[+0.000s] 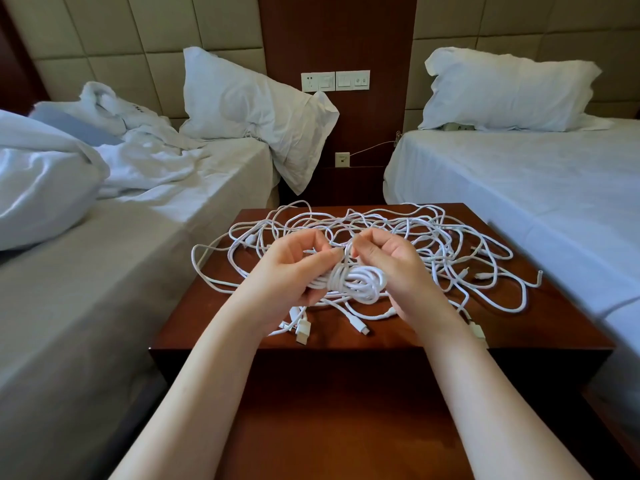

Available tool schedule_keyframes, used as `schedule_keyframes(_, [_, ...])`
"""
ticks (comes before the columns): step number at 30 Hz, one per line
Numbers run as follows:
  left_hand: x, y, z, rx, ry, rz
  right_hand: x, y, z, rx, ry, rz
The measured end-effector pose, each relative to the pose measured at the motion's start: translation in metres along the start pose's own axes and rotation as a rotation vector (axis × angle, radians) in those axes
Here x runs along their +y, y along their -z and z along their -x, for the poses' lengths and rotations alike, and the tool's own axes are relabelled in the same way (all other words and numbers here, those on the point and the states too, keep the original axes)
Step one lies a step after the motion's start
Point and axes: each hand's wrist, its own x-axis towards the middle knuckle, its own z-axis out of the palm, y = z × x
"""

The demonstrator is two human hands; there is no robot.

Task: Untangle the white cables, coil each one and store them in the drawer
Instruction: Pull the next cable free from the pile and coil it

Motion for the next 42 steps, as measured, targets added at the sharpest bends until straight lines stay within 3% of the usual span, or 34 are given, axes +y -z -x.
schedule_keyframes(3, [0.000,0.000,0.001,0.037,0.097,-0.210,-0.006,0.001,0.000,0.035,0.016,0.003])
schedule_keyframes(6, [-0.003,0.001,-0.001,0.096,0.135,-0.422,-0.012,-0.002,0.000,0.063,0.077,0.199])
schedule_keyframes(9, [-0.008,0.000,-0.007,0.265,0.134,-0.493,-0.016,-0.009,0.001,0.096,0.152,0.258])
schedule_keyframes(16, [-0.015,0.009,-0.015,0.708,-0.008,-0.319,-0.016,-0.032,0.006,-0.030,0.305,0.434])
schedule_keyframes(20, [-0.013,0.010,-0.013,0.792,-0.036,-0.122,-0.009,-0.042,0.005,-0.026,0.364,0.509])
schedule_keyframes(27, [-0.006,0.002,-0.011,0.703,-0.162,0.109,-0.012,-0.037,0.005,0.024,0.366,0.410])
schedule_keyframes(33, [-0.001,0.007,-0.007,0.504,-0.205,0.183,-0.017,-0.039,0.006,0.055,0.288,0.206])
schedule_keyframes(38, [-0.004,0.014,-0.006,0.354,-0.113,0.218,-0.015,-0.038,0.004,0.112,0.236,0.122])
schedule_keyframes(42, [-0.003,0.018,-0.005,0.273,0.034,0.166,-0.012,-0.030,0.002,0.010,0.316,0.203])
